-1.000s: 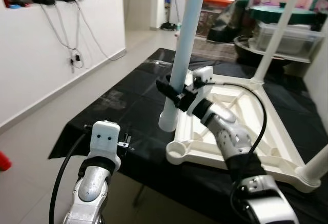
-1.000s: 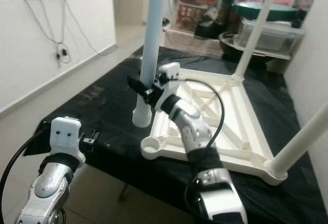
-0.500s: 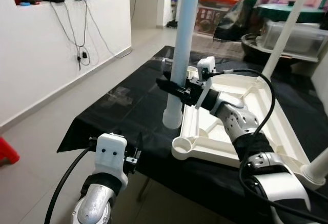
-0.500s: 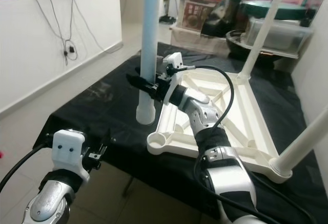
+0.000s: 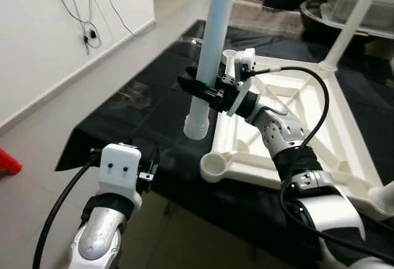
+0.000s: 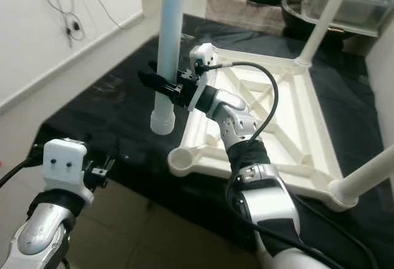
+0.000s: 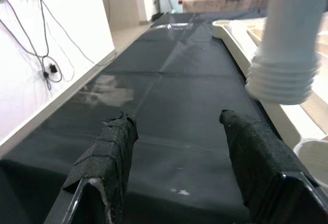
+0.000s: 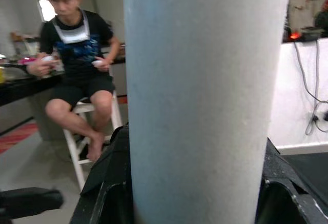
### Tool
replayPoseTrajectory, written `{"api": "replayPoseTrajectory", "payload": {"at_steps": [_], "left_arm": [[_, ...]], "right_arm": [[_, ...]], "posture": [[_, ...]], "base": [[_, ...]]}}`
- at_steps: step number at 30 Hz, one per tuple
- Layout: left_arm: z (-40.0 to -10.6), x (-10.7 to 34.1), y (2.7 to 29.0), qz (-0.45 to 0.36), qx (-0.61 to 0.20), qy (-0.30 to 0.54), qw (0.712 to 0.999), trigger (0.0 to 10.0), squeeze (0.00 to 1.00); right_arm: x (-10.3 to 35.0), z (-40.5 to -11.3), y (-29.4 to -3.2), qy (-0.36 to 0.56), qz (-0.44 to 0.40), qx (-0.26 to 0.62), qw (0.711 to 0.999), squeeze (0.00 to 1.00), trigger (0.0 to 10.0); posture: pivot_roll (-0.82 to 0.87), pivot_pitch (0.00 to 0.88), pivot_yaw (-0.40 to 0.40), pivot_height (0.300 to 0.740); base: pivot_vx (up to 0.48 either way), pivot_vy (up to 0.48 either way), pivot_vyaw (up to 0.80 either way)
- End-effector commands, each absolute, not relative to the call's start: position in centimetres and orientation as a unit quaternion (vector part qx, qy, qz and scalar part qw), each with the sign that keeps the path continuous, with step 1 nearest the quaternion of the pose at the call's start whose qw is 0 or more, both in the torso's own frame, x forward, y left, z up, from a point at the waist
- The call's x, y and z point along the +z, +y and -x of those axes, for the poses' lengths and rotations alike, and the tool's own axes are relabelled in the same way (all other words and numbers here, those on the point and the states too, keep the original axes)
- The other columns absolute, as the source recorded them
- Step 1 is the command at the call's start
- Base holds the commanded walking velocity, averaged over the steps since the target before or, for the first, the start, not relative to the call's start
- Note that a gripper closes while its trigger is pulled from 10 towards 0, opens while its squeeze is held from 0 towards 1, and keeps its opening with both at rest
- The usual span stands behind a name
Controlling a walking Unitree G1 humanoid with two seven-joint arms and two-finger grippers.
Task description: Building children table
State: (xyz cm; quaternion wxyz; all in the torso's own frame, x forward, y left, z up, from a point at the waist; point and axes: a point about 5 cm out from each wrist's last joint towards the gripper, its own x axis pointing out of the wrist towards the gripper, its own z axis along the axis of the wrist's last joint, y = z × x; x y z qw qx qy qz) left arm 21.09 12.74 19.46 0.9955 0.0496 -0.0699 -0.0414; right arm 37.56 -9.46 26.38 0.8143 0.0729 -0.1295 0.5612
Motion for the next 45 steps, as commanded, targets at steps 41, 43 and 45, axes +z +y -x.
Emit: {"api": "replayPoseTrajectory", "payload": {"at_steps": [41, 43, 45], "left_arm": [[-20.0, 19.0, 12.4, -0.033, -0.036, -0.031, 0.998, 10.0, 0.00], [-20.0, 19.1, 12.3, -0.024, -0.036, -0.031, 0.999, 10.0, 0.00], [-20.0, 19.1, 12.4, -0.032, -0.036, -0.031, 0.998, 10.0, 0.00]], "right_arm": [[25.8, -34.8, -5.0, -0.122, -0.071, 0.701, 0.699, 0.00, 10.0], [26.3, -34.8, -5.4, -0.131, -0.083, 0.706, 0.691, 0.00, 10.0], [26.2, -34.7, -5.5, -0.131, -0.077, 0.709, 0.688, 0.00, 10.0]], "posture": [[0.16, 0.221, -0.071, 0.740], [0.16, 0.209, -0.074, 0.740], [0.16, 0.201, -0.072, 0.740]], "base": [[0.000, 0.000, 0.00], [0.000, 0.476, 0.00], [0.000, 0.000, 0.00]]}}
